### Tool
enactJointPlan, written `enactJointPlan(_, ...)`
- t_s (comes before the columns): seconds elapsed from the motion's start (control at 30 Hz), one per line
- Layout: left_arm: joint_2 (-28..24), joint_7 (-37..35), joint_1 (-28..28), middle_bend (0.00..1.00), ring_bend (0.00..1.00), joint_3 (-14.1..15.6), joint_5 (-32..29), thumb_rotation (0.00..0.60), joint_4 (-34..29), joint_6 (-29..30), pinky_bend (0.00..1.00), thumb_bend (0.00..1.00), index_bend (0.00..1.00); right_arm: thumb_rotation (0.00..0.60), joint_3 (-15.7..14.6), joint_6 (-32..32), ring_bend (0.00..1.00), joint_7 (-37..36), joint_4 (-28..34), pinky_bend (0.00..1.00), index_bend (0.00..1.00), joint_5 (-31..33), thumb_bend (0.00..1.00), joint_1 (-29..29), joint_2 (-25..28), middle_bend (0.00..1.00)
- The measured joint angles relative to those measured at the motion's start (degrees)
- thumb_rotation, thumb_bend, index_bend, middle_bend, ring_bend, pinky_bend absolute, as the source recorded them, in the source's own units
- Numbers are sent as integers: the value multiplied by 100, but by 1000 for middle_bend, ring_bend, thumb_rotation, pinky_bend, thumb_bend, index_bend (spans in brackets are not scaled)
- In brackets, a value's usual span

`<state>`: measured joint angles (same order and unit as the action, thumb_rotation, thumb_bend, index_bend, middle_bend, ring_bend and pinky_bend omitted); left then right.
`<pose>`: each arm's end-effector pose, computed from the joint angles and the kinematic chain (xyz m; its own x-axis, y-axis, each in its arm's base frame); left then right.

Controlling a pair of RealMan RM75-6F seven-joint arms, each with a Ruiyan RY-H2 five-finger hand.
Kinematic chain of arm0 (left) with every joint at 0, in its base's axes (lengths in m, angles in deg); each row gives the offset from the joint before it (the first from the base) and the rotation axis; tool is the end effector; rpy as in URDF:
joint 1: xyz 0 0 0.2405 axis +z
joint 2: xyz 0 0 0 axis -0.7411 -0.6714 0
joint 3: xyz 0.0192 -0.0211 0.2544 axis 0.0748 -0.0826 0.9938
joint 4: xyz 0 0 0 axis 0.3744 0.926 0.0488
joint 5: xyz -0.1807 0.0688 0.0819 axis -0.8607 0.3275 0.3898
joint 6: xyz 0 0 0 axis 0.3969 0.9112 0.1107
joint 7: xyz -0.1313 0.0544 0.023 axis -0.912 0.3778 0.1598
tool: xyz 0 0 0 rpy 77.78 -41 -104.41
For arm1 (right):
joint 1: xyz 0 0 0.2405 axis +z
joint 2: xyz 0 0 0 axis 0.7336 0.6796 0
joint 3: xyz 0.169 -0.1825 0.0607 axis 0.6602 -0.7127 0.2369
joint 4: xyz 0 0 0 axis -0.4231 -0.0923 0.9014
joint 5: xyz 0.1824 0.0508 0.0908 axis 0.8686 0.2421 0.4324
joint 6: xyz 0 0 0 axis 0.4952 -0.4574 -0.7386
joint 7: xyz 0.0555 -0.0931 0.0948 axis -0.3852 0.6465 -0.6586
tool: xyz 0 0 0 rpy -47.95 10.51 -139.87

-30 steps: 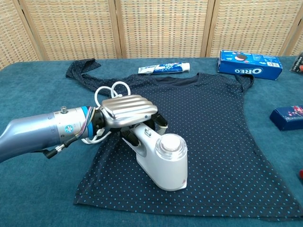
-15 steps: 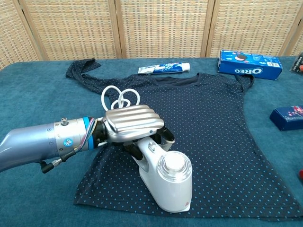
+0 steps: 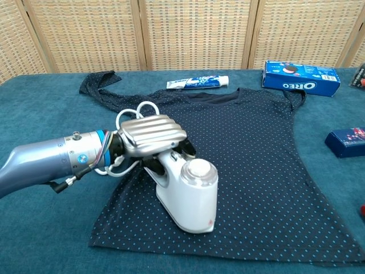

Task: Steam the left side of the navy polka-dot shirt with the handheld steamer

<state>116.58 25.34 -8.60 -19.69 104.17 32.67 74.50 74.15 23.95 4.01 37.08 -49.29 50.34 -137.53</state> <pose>-0.1123 0.3523 -0.1141 0.6334 0.1037 0.7668 0.4511 -0.8547 -0.2570 -0.3054 -0.1821 0.1813 0.3791 0.0611 0.9233 -0.9248 0.0608 0.3757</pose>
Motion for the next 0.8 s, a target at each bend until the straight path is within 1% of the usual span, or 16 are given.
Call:
enactJointPlan(0.13,7,-23,8,913,817,-76,-61,600,263,35,941,729,1000,600,-1,-7,0,16,1,0,27,5,0,3,-6,0)
enactJointPlan(0.37,58,39,25,913,817,-95,-63,600,718,111,941,727,1000,600,-8,-13,0,37,3,0,27,-4,0,8,-17,0)
enactJointPlan(0.6,374,-253,121,913,817,-311,-305,600,1354,217,939,726,1000,600,-13,-34,0,45,-1,0,27,-2,0,16,-25,0)
enactJointPlan(0.8,626,-562,109,913,817,-458,-498,600,1816,80,937,727,1000,600,-15,-42,0,59,0,0,27,-2,0,22,-35,0)
